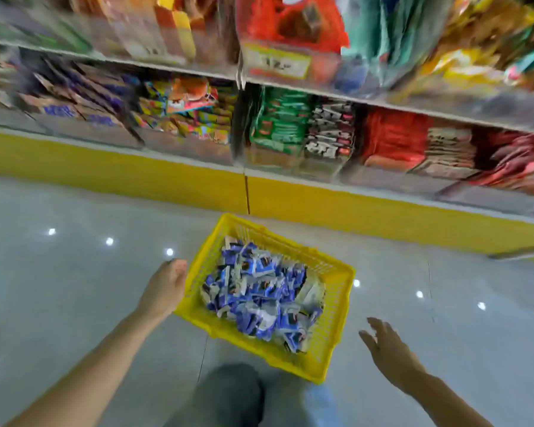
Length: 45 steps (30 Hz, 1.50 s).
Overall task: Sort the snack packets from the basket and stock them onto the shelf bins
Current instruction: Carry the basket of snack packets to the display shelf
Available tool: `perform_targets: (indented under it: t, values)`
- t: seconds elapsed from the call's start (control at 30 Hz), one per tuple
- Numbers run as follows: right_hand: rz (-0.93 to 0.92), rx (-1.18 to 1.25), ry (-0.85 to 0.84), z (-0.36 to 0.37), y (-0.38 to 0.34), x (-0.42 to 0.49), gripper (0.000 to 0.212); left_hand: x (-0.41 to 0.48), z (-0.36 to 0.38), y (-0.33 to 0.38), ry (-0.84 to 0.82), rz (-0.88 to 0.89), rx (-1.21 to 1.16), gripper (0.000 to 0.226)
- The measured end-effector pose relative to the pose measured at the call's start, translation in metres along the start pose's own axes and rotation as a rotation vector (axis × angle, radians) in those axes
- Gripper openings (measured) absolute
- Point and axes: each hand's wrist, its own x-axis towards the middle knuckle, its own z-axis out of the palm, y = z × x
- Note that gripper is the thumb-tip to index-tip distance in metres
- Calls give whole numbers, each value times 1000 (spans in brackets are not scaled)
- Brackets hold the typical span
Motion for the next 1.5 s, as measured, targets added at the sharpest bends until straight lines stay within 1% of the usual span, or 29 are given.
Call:
perform_targets:
  t: [0.1,0.17,0.2,0.27,0.3,0.33,0.4,0.47,0.5,0.6,0.7,0.8,0.9,1.0,1.1,1.23,1.37,1.43,1.5]
  values:
    - [59,67,-27,66,14,48,53,45,54,-54,-125,-79,98,24]
    - [139,227,1,105,18,78,52,70,85,-87,-134,-142,154,30]
    - [193,314,30,120,18,90,48,77,97,-98,-116,-168,186,33]
    - [259,504,100,140,15,115,33,92,116,-117,-86,-215,217,37]
    - [306,601,121,147,13,126,23,98,124,-123,-77,-260,213,37]
    - [354,643,133,150,14,136,18,105,130,-128,-62,-310,190,37]
    - [412,669,131,149,19,147,25,113,134,-134,-52,-365,131,40]
    - [473,745,117,142,24,149,37,117,131,-136,-108,-384,120,49]
    - [482,736,125,137,25,148,42,116,128,-134,-133,-391,129,54]
    - [484,548,202,113,22,135,60,100,113,-131,-156,-465,124,64]
    - [444,434,260,84,10,107,61,67,92,-126,-195,-530,111,69]
    - [393,383,294,52,-11,69,60,19,63,-123,-185,-596,13,65]
    - [347,314,287,18,-38,34,60,-28,24,-117,-119,-645,-97,63]
    - [294,271,273,-15,-72,8,68,-67,-19,-107,-58,-642,-113,63]
    - [233,210,279,-39,-115,-14,69,-97,-63,-102,28,-597,-139,55]
    - [135,131,272,-58,-180,-44,68,-125,-125,-110,177,-561,-115,46]
    - [-28,161,306,-65,-259,-72,67,-149,-186,-131,330,-607,-188,52]
    - [-137,162,325,-66,-303,-85,62,-163,-218,-142,405,-638,-241,47]
    - [-260,142,324,-70,-349,-96,57,-172,-248,-151,480,-700,-310,49]
